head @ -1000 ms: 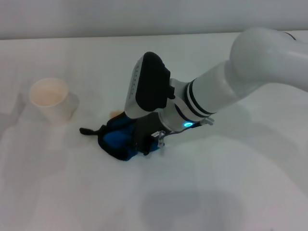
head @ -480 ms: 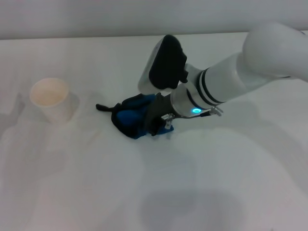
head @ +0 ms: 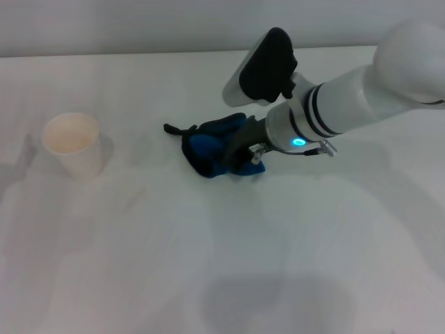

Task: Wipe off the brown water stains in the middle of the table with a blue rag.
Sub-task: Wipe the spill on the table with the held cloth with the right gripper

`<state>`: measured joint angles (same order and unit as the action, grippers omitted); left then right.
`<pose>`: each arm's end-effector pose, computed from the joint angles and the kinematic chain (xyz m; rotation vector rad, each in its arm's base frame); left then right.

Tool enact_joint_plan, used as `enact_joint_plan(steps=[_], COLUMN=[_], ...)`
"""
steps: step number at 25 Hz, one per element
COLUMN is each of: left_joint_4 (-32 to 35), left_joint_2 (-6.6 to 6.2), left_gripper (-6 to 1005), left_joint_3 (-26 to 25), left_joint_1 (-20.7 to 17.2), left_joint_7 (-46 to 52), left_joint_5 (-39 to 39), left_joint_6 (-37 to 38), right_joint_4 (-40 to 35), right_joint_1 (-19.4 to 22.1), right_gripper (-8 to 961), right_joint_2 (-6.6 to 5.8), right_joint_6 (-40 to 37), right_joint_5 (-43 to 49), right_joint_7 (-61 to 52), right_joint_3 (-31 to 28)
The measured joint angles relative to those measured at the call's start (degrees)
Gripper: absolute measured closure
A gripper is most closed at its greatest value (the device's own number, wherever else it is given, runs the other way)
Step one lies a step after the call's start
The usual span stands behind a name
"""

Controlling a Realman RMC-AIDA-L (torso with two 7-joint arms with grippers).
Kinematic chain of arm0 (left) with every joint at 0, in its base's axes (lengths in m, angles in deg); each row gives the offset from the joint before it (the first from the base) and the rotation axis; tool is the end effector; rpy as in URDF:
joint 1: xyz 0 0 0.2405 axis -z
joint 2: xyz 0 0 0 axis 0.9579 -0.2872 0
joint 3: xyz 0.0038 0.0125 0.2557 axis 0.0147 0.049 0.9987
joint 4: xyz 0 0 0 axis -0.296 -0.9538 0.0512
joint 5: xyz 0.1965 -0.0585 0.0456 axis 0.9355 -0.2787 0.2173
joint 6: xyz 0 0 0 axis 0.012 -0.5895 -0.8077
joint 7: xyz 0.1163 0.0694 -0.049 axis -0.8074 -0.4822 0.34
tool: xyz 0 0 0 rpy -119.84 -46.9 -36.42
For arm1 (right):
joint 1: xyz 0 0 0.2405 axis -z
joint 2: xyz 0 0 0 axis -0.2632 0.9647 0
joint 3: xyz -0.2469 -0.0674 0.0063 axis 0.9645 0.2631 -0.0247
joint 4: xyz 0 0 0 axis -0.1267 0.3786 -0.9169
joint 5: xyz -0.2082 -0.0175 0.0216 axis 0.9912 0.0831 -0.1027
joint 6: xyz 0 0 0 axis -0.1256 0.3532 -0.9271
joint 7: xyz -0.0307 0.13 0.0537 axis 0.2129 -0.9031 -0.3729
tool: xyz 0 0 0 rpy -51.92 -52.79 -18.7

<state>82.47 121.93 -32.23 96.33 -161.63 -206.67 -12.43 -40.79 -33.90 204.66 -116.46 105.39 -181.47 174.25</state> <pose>-0.3535 0.3168 0.0070 -1.5671 -0.8369 -0.9283 0.2044 0.4049 -0.1112 -2.6426 0.6374 -0.1659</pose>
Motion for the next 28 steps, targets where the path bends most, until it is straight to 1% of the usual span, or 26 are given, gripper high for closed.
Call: enact_joint_plan(steps=[2,8,9,10,12,14,19,22,28], left_joint_4=[0.00,0.00,0.00,0.00,0.00,0.00,0.00,0.00,0.00], left_joint_2=[0.00,0.00,0.00,0.00,0.00,0.00,0.04,0.07,0.09], left_gripper=[123,123,123,123,123,123,122,122,122], left_joint_3=[-0.01,0.00,0.00,0.00,0.00,0.00,-0.05,-0.08,-0.10], left_joint_1=[0.02,0.16,0.17,0.17,0.10,-0.05,-0.14,-0.16,-0.16], left_joint_7=[0.00,0.00,0.00,0.00,0.00,0.00,0.00,0.00,0.00], left_joint_5=[0.00,0.00,0.00,0.00,0.00,0.00,0.00,0.00,0.00], left_joint_6=[0.00,0.01,0.04,0.04,0.08,0.10,0.10,0.10,0.10], right_joint_4=[-1.33,-7.97,-9.96,-9.96,-12.66,-14.00,-15.50,-14.72,-8.97], right_joint_1=[-0.04,0.06,0.16,0.16,0.55,0.88,1.74,1.94,2.03], right_gripper=[863,861,861,861,860,860,858,857,856], right_joint_2=[0.07,0.10,0.12,0.12,0.12,0.12,0.12,0.12,-0.07], right_joint_6=[-0.69,-1.81,-2.16,-2.16,-3.29,-4.20,-5.98,-5.67,-3.51], right_joint_5=[-0.63,-3.96,-4.02,-4.02,-4.06,-4.07,-4.26,-4.31,-3.92], right_joint_7=[0.00,0.00,0.09,0.09,0.91,1.70,4.39,4.57,4.66], right_joint_3=[1.70,10.52,12.78,12.78,14.80,15.47,15.92,14.88,7.87])
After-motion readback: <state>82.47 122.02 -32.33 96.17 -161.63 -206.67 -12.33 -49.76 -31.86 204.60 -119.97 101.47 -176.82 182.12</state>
